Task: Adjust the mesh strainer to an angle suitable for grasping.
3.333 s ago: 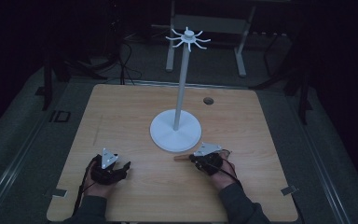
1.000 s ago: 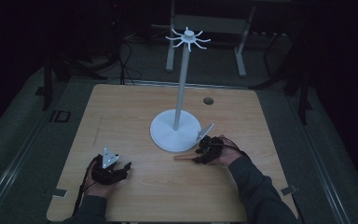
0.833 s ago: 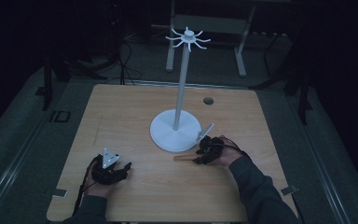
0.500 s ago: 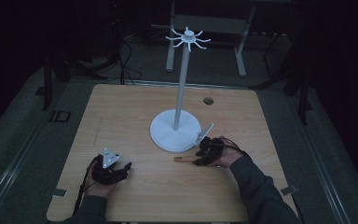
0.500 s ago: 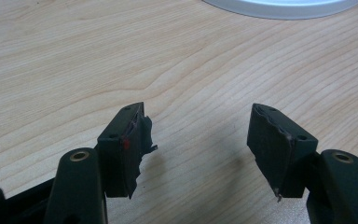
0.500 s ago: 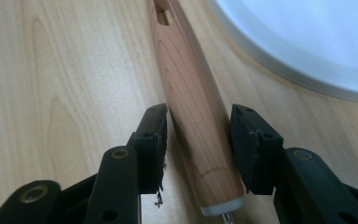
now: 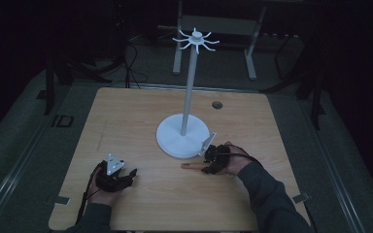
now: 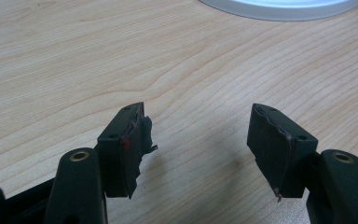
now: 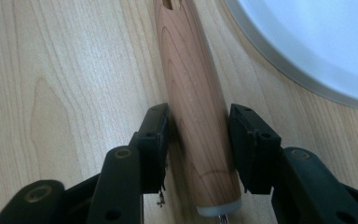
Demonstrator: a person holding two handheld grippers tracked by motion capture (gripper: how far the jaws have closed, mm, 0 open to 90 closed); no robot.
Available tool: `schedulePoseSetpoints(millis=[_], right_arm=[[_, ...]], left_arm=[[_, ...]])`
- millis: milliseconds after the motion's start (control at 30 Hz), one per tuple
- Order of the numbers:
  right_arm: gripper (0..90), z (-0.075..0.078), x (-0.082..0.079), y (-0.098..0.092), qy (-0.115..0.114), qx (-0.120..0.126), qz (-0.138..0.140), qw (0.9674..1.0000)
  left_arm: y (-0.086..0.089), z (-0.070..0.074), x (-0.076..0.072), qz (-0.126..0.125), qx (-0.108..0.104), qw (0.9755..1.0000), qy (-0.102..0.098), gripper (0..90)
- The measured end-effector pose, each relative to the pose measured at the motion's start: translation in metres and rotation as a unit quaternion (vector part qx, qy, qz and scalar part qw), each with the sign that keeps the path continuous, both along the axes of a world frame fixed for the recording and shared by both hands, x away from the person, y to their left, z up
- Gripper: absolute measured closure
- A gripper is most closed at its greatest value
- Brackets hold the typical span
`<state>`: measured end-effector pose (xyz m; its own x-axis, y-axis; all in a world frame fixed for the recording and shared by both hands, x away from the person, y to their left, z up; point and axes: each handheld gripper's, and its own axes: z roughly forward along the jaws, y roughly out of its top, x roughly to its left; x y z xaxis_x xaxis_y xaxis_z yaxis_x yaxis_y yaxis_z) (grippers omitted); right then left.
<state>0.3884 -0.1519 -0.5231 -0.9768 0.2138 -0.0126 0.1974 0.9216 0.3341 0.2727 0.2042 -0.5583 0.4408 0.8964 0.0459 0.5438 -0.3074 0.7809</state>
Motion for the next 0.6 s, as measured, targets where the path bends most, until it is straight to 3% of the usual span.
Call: schedulePoseSetpoints(millis=[400, 600], right_arm=[[67.9, 0.0019, 0.0008, -0.0082, 0.001, -0.015, -0.003, 0.9999], [68.2, 0.0013, 0.0001, -0.0096, 0.0, -0.005, -0.008, 1.0]], left_arm=[[-0.0004, -0.0003, 0.0002, 0.0, 0.001, 1.0, 0.001, 37.4], [-0.0001, -0.0002, 0.0005, 0.0, -0.001, 1.0, 0.0, 37.5]])
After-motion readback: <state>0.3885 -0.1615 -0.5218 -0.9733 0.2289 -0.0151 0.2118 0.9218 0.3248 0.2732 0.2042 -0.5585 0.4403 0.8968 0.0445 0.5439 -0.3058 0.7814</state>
